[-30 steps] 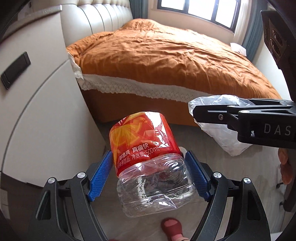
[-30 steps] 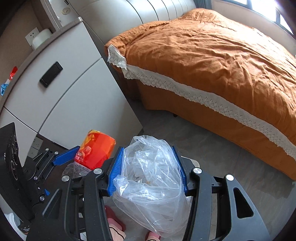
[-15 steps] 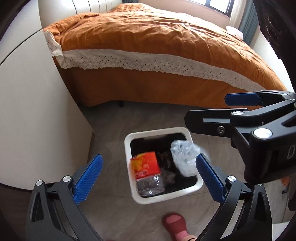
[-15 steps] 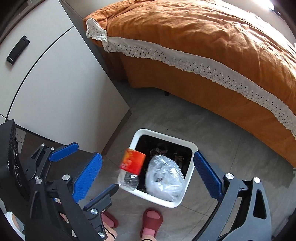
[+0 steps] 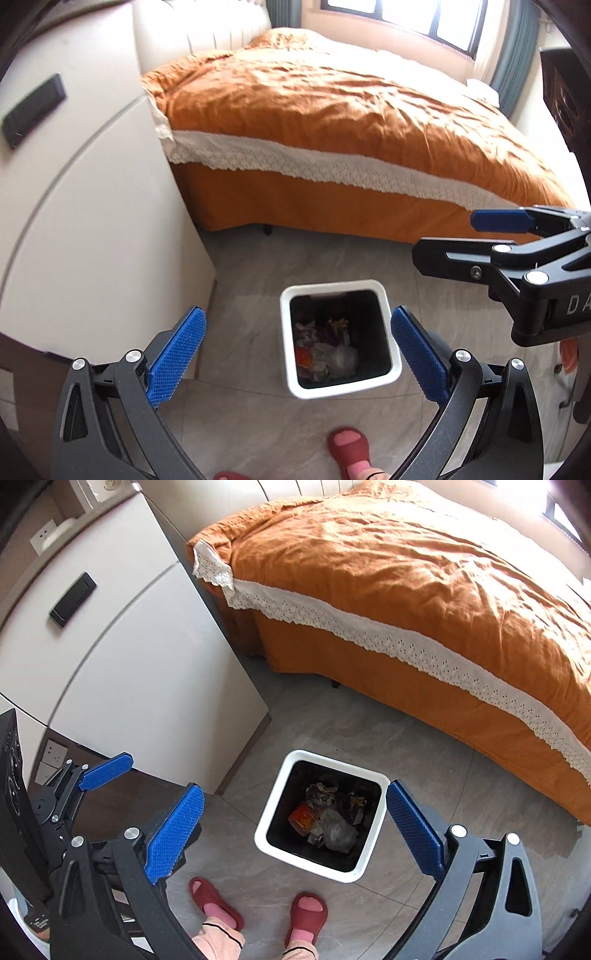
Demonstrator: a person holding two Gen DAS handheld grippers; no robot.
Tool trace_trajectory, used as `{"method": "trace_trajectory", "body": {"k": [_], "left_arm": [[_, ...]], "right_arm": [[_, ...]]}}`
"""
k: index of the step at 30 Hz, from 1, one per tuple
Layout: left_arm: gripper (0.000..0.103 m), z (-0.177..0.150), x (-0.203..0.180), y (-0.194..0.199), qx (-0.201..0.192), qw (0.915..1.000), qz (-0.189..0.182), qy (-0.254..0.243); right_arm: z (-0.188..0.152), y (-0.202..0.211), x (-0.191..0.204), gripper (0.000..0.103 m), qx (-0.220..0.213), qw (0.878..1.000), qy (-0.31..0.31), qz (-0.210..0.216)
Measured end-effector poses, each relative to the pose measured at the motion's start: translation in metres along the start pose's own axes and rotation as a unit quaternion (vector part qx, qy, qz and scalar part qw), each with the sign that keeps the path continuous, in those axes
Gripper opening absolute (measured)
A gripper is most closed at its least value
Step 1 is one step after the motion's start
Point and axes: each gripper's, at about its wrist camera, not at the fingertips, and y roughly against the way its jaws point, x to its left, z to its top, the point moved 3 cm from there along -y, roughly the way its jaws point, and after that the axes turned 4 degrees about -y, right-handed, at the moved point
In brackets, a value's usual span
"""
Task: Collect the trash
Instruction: 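Move both open tools back from the bin to the desk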
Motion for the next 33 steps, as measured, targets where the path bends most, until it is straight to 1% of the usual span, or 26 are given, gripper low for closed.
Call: {"method": "trace_trajectory", "body": {"k": [8, 12, 15, 20, 24, 28, 33], "left_arm": [[0.098, 0.025, 0.029, 0.088, -0.042, 0.9986, 0.024, 0.023], [0.098, 0.031, 0.047, 0.140, -0.068, 0.9960, 0.047, 0.034], [0.098, 0.034, 0.063, 0.173, -0.078, 0.9938, 0.060, 0.051], [0.098, 0.037, 0.090, 0.221, -0.102, 0.9886, 0.082, 0.075], [0.098, 0.038, 0.111, 0.255, -0.127, 0.9834, 0.088, 0.095], [0.098, 0.039, 0.134, 0.281, -0.143, 0.9783, 0.106, 0.106], [0.098, 0.035, 0.167, 0.318, -0.167, 0.9695, 0.126, 0.127]], "right_arm": [[0.027, 0.069, 0.053, 0.099, -0.041, 0.998, 0.028, 0.027], [0.042, 0.103, 0.088, 0.099, -0.069, 0.995, 0.055, 0.044], [0.052, 0.126, 0.113, 0.099, -0.087, 0.992, 0.073, 0.060], [0.066, 0.156, 0.159, 0.099, -0.115, 0.985, 0.102, 0.084], [0.074, 0.175, 0.195, 0.099, -0.133, 0.979, 0.118, 0.100], [0.079, 0.187, 0.226, 0.099, -0.148, 0.973, 0.137, 0.108], [0.085, 0.199, 0.268, 0.099, -0.162, 0.966, 0.163, 0.119]]}}
